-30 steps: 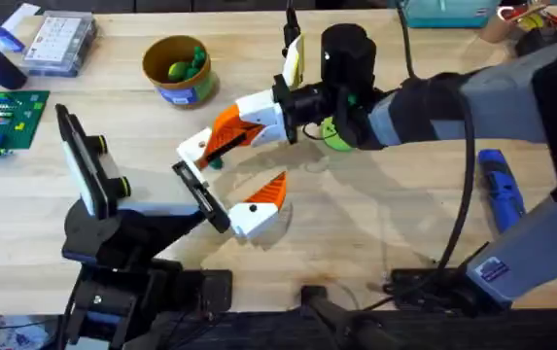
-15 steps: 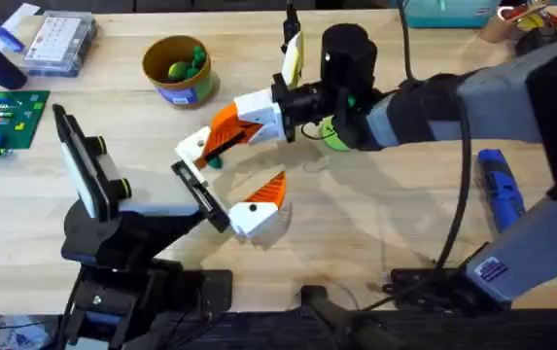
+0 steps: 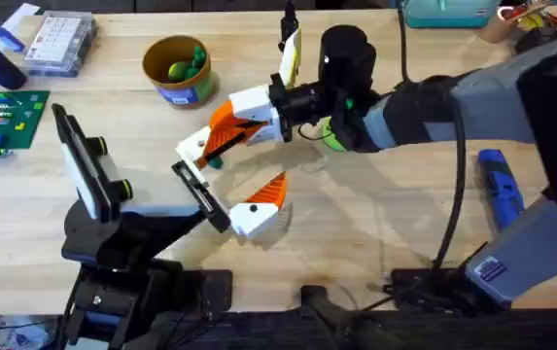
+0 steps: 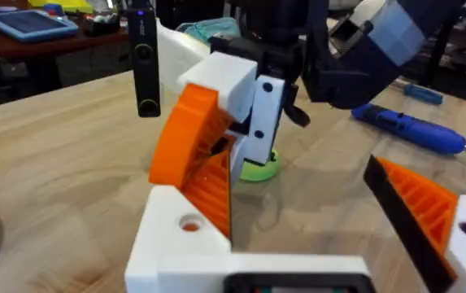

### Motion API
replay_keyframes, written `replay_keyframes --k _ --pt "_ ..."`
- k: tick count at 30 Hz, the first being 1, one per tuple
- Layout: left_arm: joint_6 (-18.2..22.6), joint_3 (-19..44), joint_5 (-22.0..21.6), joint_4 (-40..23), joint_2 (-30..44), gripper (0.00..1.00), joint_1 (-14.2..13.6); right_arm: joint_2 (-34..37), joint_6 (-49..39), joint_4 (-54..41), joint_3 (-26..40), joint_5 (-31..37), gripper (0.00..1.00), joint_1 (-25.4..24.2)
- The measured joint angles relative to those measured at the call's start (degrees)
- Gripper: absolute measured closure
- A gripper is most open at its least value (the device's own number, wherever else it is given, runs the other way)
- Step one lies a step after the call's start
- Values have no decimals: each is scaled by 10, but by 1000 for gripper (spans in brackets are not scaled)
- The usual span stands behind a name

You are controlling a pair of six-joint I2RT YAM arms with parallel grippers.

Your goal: Pick up the gripper from the table and insert it into the empty holder that is missing its gripper. Then pick up a screw, insert it into the mounting hole, and use the screwdriver to tighten it. Finally, clean up the table by picking up the vegetable and placing it into the bucket.

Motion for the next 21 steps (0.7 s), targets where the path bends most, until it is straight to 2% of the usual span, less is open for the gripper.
replay_keyframes --k 5,11,21 --pt "-4 0 2 -1 0 14 0 0 4 4 0 -1 705 0" --pt "-6 0 3 -1 0 13 0 0 10 6 0 -1 663 0" --pt "-18 0 7 -2 0 14 0 0 15 11 3 -11 484 -3"
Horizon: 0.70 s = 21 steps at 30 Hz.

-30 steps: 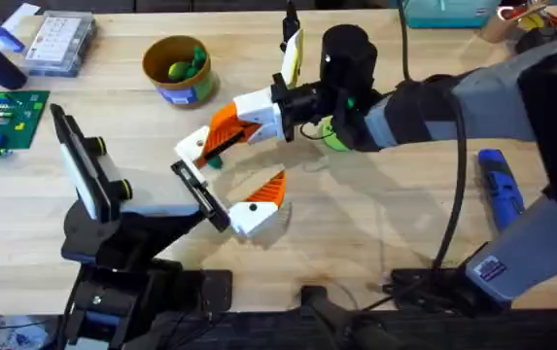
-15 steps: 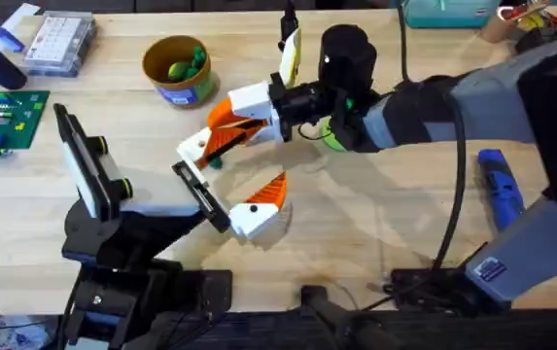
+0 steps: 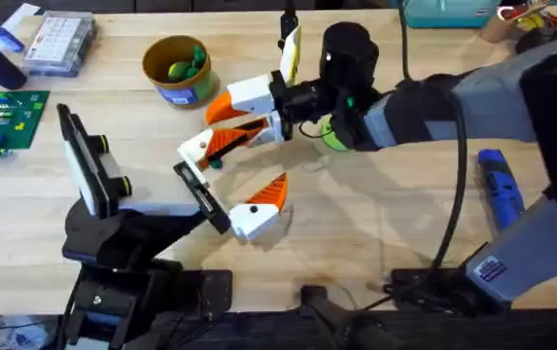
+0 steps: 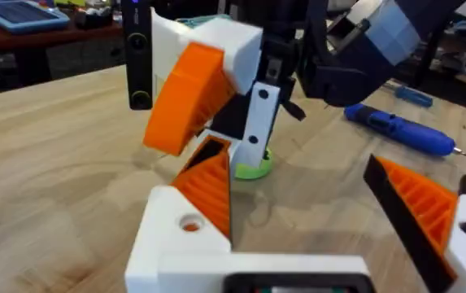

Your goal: Pick up the gripper from the table and insert it into the empty holder that is missing its gripper. Then pick up a screw, insert it into the mounting hole, and use the screwdriver to tighten it. Finally, clean up the table by picking up the vegetable and placing it into the bucket.

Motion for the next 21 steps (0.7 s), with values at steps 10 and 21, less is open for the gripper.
replay_keyframes --k 10,21 --pt "-6 0 16 -1 0 14 -1 -2 1 0 6 -25 276 -9" --pt "1 0 81 -5 0 14 -14 -2 0 -9 7 -21 7 -22"
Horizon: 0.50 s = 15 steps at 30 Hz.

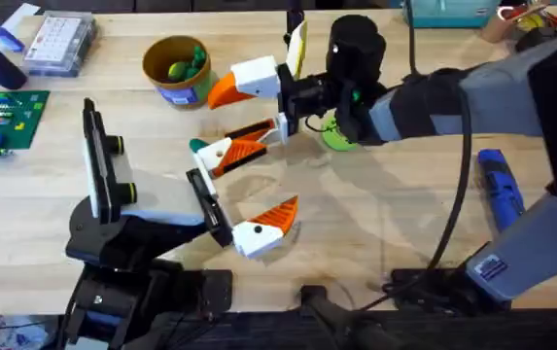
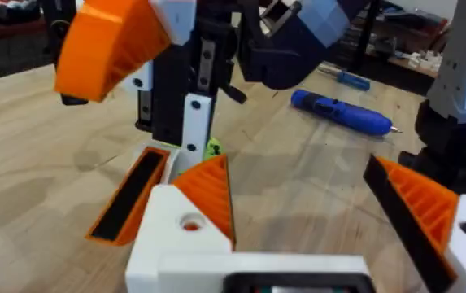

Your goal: Pick up the gripper from the table and insert it into the empty holder that is missing its gripper. Then pick up a screw, insert it into the mounting hole, and use the screwdriver to tighten it. Finally, clean up the table by picking up the vegetable and placing it into the bucket.

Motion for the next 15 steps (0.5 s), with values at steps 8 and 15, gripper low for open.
replay_keyframes --k 8,15 --pt "0 0 6 0 0 13 0 0 -15 -48 0 7 6 -5" --pt "0 0 6 0 0 13 0 0 -30 -118 0 18 6 -47"
